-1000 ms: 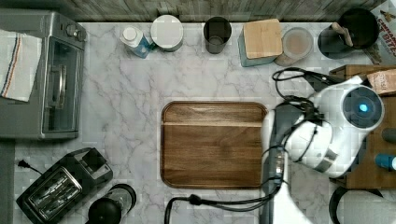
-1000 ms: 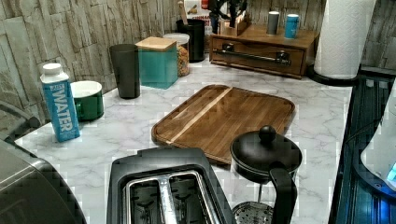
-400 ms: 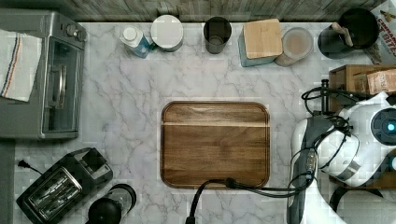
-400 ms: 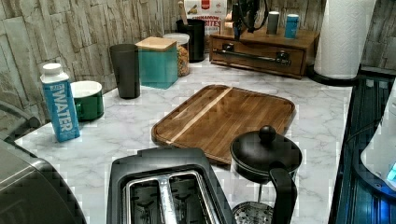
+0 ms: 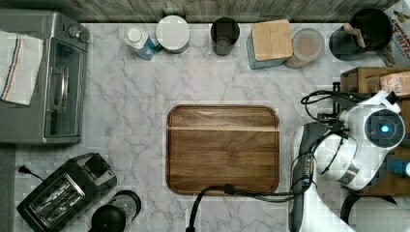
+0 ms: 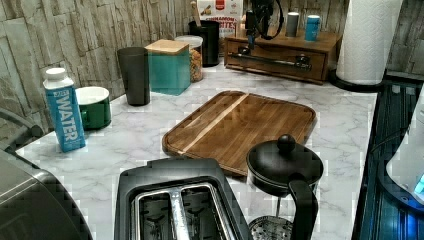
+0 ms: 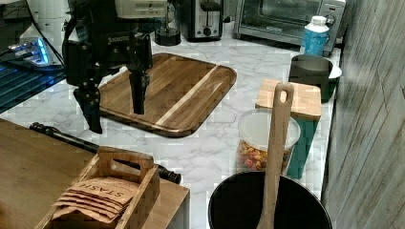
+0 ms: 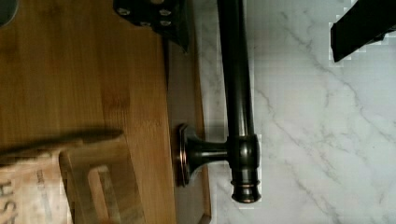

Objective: Open the drawer.

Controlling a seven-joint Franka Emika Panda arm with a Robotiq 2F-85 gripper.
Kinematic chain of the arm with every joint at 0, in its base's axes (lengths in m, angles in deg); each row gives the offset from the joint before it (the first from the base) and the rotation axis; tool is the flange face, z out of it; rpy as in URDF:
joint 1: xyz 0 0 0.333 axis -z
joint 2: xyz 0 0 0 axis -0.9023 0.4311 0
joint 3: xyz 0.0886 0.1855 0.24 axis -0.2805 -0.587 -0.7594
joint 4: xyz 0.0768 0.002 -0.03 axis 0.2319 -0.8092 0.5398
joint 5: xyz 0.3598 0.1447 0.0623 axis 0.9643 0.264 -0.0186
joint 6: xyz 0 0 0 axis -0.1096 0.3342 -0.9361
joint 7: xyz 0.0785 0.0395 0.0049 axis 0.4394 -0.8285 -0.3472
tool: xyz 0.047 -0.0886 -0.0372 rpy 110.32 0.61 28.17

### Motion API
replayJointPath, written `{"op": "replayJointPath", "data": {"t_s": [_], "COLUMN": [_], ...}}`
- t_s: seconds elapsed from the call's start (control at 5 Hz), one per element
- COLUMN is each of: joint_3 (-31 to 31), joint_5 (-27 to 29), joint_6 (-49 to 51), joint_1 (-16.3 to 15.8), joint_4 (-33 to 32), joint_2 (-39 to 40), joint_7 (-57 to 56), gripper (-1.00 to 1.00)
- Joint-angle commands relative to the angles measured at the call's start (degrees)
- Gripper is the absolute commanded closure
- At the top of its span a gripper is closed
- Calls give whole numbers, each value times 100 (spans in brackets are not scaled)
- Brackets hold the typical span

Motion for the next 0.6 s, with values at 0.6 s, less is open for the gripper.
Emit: {"op": "replayJointPath", "data": {"t_s": [0.6], "joint_3": [-101], "joint_5": [502], "joint_6": [-635], "joint_1": [311], "joint_4": [-258], "joint_2": [650], "joint_7": [-649], "gripper": [-100]}}
